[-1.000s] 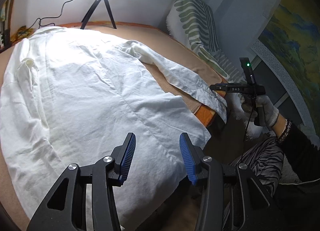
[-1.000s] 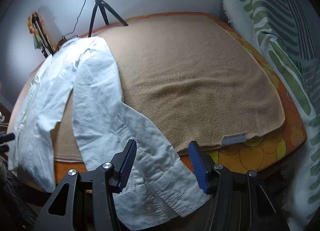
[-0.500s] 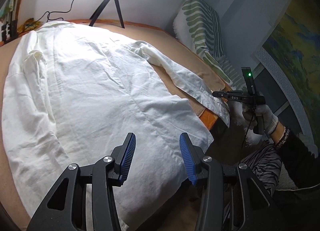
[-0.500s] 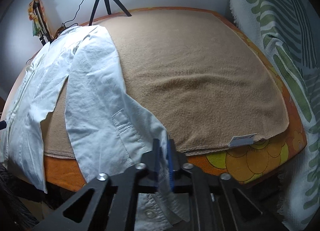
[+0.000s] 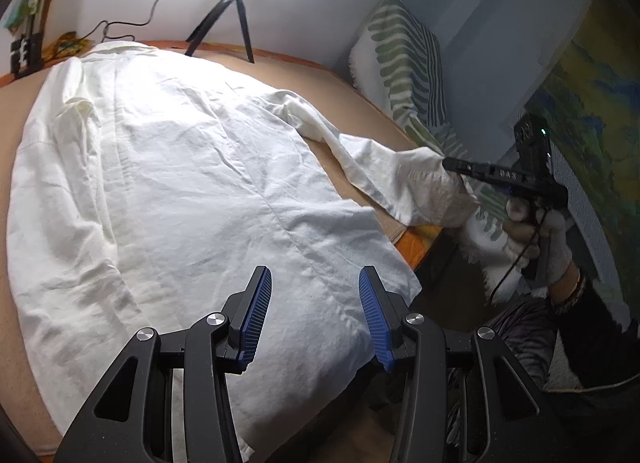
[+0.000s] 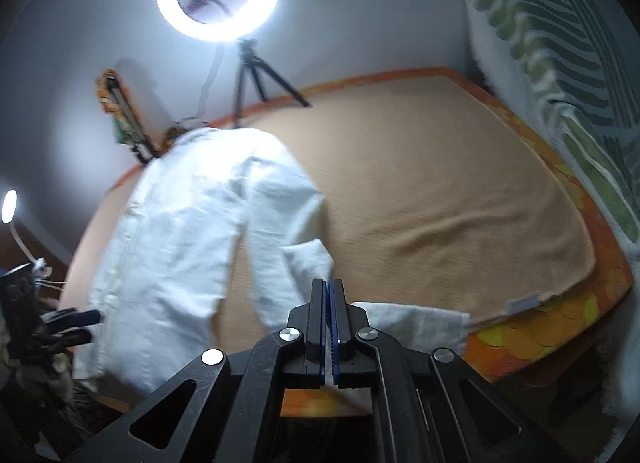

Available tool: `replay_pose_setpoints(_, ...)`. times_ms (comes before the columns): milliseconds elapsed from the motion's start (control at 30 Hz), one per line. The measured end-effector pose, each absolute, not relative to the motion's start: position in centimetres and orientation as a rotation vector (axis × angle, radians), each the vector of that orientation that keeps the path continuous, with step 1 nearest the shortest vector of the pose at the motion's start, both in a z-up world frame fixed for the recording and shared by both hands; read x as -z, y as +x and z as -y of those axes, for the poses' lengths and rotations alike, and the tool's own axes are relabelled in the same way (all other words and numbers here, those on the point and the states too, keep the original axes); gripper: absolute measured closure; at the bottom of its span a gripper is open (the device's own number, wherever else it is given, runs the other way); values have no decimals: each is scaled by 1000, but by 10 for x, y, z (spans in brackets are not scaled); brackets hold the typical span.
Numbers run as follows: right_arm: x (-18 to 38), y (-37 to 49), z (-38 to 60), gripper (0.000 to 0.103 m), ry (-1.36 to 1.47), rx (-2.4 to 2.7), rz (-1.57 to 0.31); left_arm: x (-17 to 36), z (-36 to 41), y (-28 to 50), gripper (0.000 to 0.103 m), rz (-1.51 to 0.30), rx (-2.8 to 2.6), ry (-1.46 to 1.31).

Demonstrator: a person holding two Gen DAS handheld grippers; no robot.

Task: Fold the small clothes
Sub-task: 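Close the right gripper on the other sleeve cuff, then carry the sleeve across the shirt back with the right gripper while the left gripper holds the shirt side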

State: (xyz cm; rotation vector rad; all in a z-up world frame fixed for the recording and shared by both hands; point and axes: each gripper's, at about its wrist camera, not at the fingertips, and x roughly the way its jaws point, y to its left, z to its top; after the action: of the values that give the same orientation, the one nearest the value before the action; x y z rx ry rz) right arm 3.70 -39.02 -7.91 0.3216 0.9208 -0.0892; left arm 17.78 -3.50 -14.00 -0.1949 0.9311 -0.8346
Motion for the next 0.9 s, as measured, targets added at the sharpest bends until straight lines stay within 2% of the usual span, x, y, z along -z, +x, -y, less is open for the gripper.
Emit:
replay_pose_setpoints(467,105,65,236,103,216,-284,-1008,141,11,173,59,-920,783,-294)
replay_pose_setpoints(567,111,68,227,94,217,-343,-1054,149,19,167,59,-948,803,-283)
replay_pose_setpoints(600,111,68,227,84,214,-353,-1065,152,24,165,59,-960,813,-275)
replay_pose_setpoints(633,109,69,229,69,216,-365,-1070,156,29,162,59,-970,823,-264)
replay_pose_setpoints(700,103,71,233,66,216,-399,-1069,161,39,157,59,-986,838,-236)
replay_pose_setpoints(800,92,78,249,66,195,-396,-1056,167,59,151,52,-993,849,-172)
replay_pose_setpoints(900,87,100,276,65,205,-323,-1049,171,69,154,52,-1008,847,-187)
